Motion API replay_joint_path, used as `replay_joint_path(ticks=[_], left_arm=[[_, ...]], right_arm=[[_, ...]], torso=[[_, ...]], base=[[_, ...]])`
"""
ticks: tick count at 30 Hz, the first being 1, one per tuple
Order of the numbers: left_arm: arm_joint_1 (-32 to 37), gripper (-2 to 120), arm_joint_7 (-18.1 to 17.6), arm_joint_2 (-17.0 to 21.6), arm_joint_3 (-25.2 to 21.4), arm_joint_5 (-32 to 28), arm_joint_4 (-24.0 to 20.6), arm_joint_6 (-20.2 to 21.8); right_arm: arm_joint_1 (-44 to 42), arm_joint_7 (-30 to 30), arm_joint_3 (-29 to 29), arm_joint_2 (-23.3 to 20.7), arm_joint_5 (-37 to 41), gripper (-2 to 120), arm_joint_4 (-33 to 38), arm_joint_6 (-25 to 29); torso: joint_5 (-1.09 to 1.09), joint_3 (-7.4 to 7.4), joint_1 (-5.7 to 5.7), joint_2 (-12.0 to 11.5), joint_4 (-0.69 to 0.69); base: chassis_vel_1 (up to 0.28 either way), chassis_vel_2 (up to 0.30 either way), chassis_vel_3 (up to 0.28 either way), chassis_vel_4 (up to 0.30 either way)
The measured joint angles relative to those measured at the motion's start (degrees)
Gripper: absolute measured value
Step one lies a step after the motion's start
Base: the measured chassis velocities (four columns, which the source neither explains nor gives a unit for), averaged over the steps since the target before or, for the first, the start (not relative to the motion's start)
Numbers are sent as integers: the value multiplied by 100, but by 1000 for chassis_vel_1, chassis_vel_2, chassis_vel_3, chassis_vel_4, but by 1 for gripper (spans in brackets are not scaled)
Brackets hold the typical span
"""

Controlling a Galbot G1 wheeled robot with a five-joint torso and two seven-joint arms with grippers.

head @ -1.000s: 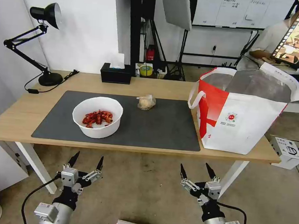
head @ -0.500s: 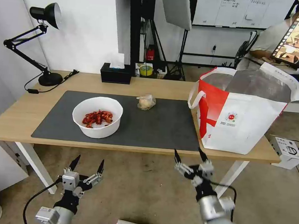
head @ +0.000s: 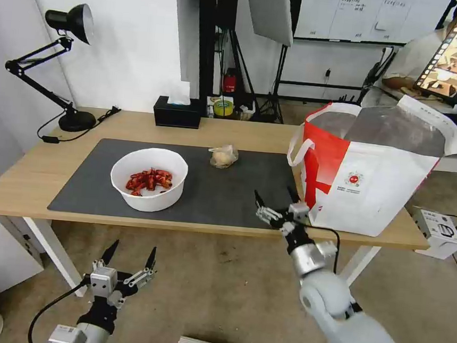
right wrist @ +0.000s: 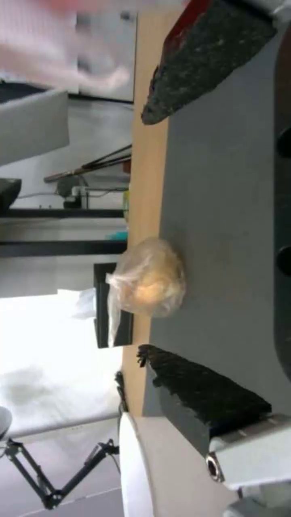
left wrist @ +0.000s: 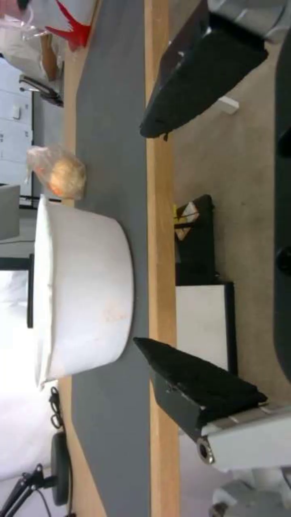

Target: Pick up the trash from the table and place it into the takeout bag.

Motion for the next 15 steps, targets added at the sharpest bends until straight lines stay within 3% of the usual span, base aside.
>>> replay_joint_path(ticks=[6,15], left_arm=[[50,100,4,-39,-52,23,-44,-2],[196,100,4,-68,-198,38,-101,-35]], right_arm=[[745,41,-492,86,116,100,-615,-17],[2325,114,-1234,665,243,100,-1968,-104]], torso=[[0,0,0,0,-1],[0,0,1,0,0]], base=[[0,0,0,0],[0,0,0,0]])
